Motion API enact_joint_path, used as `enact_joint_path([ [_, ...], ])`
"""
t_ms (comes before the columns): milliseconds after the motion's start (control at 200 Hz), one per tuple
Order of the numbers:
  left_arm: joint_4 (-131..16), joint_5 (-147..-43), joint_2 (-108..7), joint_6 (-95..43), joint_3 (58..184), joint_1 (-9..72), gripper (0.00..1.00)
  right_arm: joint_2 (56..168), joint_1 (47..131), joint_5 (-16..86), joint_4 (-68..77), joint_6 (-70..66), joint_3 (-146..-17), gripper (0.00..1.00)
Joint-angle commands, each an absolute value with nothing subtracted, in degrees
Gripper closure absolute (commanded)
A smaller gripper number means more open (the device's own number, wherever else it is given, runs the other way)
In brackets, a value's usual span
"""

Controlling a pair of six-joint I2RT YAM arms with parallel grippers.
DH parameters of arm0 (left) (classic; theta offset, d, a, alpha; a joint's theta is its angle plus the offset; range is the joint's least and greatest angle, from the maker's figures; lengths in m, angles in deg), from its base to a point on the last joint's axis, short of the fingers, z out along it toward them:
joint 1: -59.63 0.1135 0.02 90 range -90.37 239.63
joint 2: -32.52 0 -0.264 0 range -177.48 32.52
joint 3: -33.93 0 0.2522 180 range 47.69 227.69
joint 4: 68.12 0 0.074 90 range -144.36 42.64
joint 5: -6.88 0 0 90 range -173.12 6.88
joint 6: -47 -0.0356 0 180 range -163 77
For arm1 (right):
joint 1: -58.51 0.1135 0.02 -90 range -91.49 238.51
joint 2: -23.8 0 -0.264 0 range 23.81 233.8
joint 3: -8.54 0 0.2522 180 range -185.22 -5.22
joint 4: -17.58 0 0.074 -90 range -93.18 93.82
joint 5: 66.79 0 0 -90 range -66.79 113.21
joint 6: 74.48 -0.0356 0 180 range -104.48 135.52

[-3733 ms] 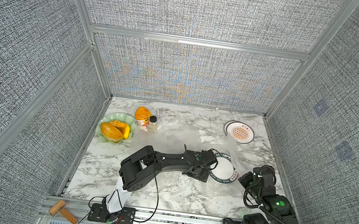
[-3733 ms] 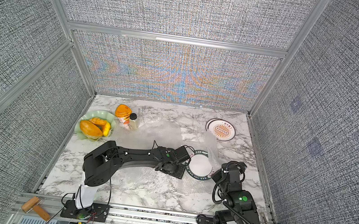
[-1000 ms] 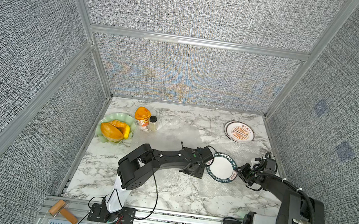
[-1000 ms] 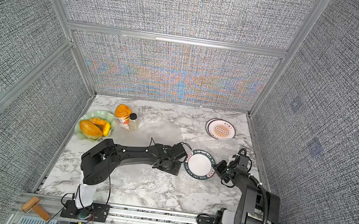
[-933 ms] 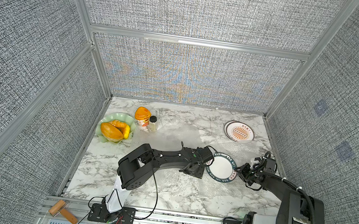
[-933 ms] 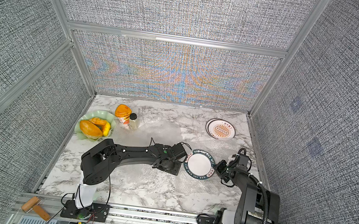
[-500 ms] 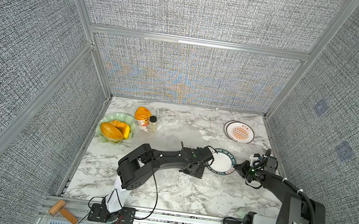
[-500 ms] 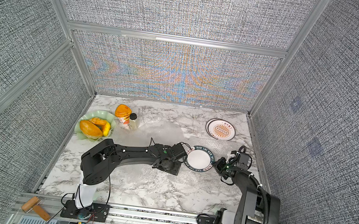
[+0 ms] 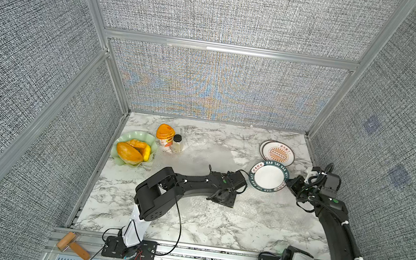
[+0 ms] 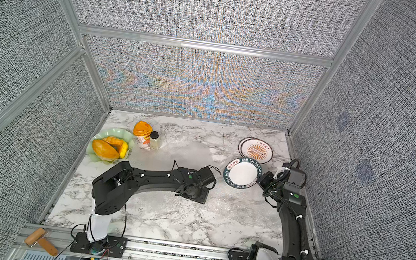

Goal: Unpack dinner plates from bubble wrap
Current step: Pick up the plate from the bubble wrap, then place the plate on the plate.

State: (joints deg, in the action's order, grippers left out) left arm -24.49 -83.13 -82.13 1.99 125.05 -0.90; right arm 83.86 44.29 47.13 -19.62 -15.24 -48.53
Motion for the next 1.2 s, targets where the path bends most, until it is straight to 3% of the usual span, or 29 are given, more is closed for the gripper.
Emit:
enact_joint_path([
  [0,-23.41,-83.34,-80.31,2.00,124.56,-0.75,0.44,83.68,43.89,43.51,-20.62,-17.51,-50.85,1.00],
  [140,-24.96,-85.79,-79.10,1.05,123.90,-0.75,0.44,89.58,42.16,40.43,-15.79,-20.28,-55.19,1.00],
  [260,-29.41,-91.82,-76.46,-1.50,121.89,-0.75,0.44,97.25,39.96,44.25,-8.23,-23.22,-57.79,1.00],
  [580,-36.44,-95.15,-60.87,-6.01,116.22,0.19,0.32,112.95,38.21,47.83,0.74,-26.34,-67.64,1.00],
  [670,-38.36,-94.82,-57.17,-7.06,114.65,0.67,0.24,115.70,37.61,48.60,2.63,-26.42,-68.11,1.00],
  [790,-44.60,-94.51,-50.88,-7.59,109.56,0.92,0.01,119.31,37.07,49.98,4.71,-26.15,-68.09,1.00],
  [1040,-70.81,-92.23,-38.35,-6.53,90.59,1.01,0.01,126.08,36.72,52.08,7.59,-25.76,-68.63,1.00],
  [1195,-69.05,-90.93,-36.13,-7.31,89.55,1.18,0.01,129.08,36.71,52.52,8.30,-26.20,-69.55,1.00],
])
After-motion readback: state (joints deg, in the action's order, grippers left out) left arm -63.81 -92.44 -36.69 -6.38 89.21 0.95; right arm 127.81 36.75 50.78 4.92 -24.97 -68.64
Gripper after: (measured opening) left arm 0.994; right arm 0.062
